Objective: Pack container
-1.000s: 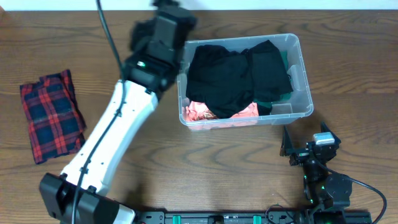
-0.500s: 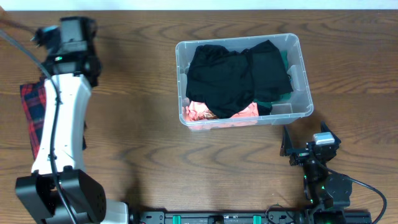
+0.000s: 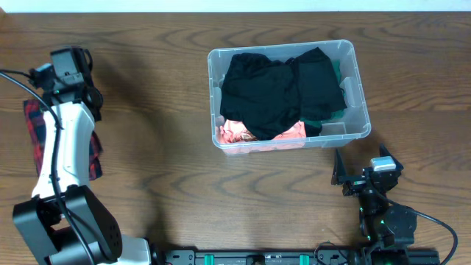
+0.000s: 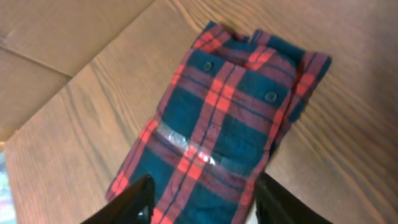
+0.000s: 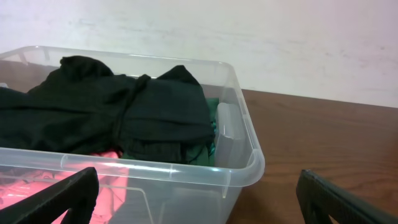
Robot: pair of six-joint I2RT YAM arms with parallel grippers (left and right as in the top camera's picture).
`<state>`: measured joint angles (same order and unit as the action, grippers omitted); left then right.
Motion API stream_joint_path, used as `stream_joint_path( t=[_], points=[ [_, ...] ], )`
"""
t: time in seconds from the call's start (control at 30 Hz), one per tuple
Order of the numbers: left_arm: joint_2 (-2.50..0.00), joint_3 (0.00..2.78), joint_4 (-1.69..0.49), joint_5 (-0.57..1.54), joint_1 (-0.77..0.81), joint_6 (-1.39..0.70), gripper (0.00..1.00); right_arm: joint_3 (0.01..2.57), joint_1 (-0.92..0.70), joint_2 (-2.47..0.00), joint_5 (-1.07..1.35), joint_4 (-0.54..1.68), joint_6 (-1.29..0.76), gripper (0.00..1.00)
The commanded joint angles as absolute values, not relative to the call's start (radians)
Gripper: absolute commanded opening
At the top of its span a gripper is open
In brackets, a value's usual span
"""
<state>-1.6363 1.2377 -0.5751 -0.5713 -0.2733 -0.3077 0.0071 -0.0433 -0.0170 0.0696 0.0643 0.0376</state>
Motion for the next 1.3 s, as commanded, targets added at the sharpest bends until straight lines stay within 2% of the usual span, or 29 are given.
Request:
stream_joint_path(
  t=[0.0, 0.1, 0.17, 0.5, 0.8, 1.27],
  points=[
    [-1.648, 1.167, -0.523, -0.568, -0.275, -0.286, 0.61, 0.006, -0.038, -0.013, 0.064, 0.068, 0.05, 0.99],
    [-1.649, 1.115, -0.469, -0.568, -0.275, -0.24, 0.7, 0.006, -0.038, -0.013, 0.064, 0.068, 0.05, 0.99],
    [-1.65, 1.088, -0.437, -0.568, -0.275, -0.221, 0.73, 0.006, -0.038, -0.013, 0.064, 0.068, 0.05, 0.99],
    [-1.73, 1.061, -0.382, -0.567, -0.275, -0.21, 0.75, 0.006, -0.038, -0.013, 0.064, 0.068, 0.05, 0.99],
    [-1.866, 1.061, -0.3, -0.564, -0.275, -0.105, 0.82, 0.006, -0.038, -0.013, 0.064, 0.068, 0.05, 0.99],
    [-2.011, 1.061, -0.253, -0.561, -0.277, -0.108, 0.82, 0.006, -0.038, -0.013, 0.064, 0.068, 0.05, 0.99]
  ],
)
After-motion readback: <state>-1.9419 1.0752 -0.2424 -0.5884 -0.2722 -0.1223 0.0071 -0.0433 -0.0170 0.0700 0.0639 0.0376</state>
